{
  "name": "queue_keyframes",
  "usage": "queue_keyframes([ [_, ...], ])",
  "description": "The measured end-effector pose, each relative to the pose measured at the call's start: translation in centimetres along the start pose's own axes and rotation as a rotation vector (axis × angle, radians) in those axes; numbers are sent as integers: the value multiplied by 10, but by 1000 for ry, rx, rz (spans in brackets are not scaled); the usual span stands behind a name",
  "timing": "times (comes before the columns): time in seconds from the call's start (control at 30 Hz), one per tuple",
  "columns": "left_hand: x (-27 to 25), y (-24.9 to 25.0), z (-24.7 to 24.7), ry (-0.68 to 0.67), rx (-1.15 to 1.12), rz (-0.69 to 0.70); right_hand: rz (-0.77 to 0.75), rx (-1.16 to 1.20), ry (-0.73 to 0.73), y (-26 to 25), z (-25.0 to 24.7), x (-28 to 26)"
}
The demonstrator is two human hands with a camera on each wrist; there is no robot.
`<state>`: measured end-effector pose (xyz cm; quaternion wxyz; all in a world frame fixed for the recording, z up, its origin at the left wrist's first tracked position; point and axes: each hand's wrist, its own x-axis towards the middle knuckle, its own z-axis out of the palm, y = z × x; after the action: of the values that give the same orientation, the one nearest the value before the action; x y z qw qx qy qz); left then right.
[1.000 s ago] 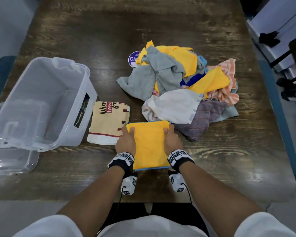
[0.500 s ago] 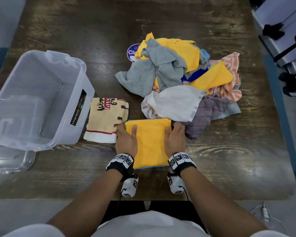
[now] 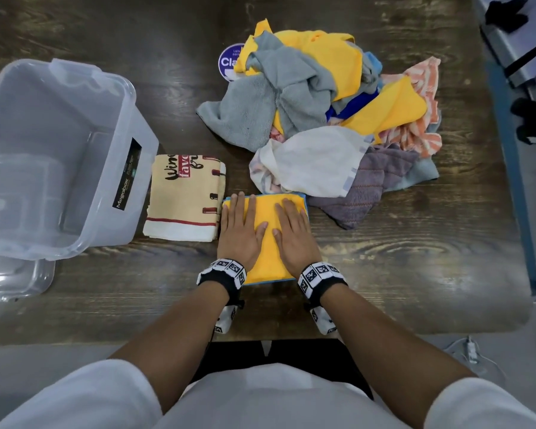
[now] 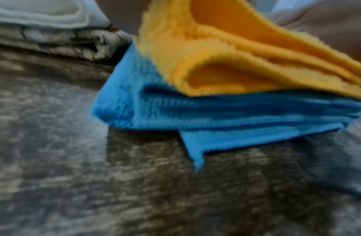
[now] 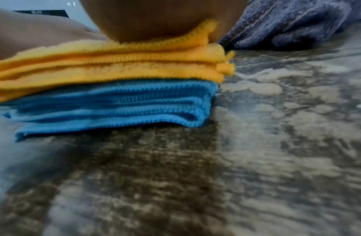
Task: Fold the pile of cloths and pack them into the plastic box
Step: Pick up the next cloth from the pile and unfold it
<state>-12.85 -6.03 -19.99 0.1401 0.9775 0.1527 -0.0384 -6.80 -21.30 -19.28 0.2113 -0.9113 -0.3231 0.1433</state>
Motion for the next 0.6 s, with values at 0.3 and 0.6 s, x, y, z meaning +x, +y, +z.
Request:
queue_keyframes([
  [0.3, 5, 2, 4, -39, 30, -8, 27, -75, 41, 0, 10, 4],
  [0.6, 56, -6, -57, -193, -57, -84, 64, -199, -15, -24, -10, 23],
])
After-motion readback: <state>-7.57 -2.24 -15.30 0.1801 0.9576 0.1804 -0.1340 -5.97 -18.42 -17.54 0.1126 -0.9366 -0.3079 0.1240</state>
